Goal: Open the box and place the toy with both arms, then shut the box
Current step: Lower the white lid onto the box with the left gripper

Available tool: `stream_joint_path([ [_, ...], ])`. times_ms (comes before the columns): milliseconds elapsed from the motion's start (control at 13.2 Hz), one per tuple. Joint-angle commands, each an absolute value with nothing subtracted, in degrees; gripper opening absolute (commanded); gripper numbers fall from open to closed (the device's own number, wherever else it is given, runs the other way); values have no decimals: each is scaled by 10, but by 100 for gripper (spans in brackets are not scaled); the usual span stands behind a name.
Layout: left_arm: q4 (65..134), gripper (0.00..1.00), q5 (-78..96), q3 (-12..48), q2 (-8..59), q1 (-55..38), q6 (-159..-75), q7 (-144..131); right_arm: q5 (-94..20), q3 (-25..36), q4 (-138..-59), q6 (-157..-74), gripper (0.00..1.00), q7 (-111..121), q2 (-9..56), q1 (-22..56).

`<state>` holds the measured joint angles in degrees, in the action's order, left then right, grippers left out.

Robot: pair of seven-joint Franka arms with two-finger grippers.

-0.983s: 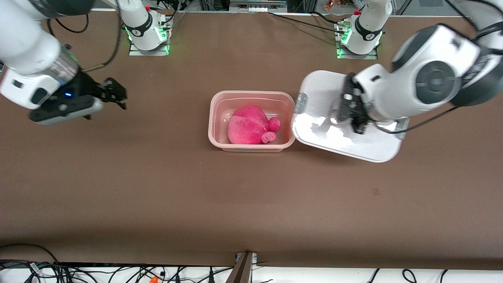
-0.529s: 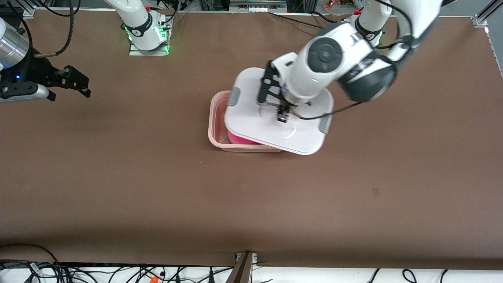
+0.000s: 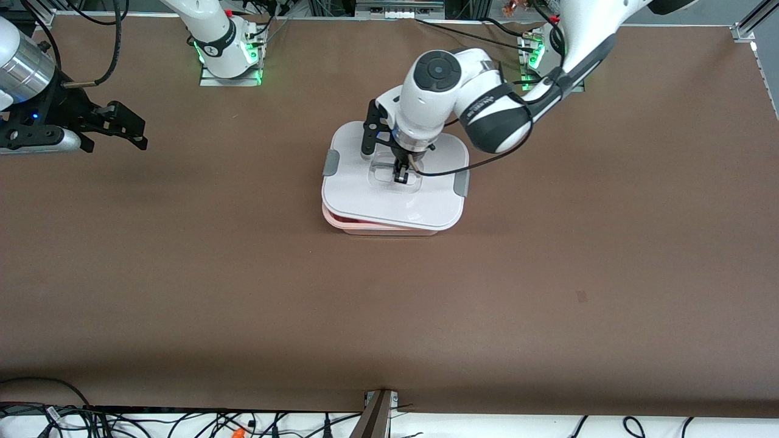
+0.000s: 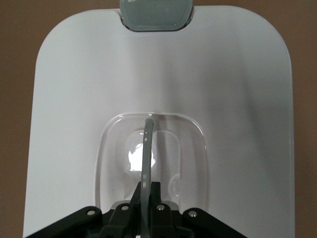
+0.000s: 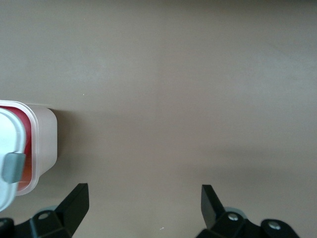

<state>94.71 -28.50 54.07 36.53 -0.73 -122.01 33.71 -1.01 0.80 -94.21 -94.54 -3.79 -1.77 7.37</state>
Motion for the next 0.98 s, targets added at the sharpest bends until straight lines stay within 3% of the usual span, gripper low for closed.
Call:
stream_joint_path([
  [0,949,0,-314,501,366,-46,-1238,309,-12,6,-927,-943,100,-38,-4,76],
  [378,991,0,-366,494,366,-46,-1304,246,-4,11,-914,-946,100,-40,-4,75],
  [908,1023,0,-365,497,367,-40,-1302,150,-2,7,-916,-931,100,-38,-2,75],
])
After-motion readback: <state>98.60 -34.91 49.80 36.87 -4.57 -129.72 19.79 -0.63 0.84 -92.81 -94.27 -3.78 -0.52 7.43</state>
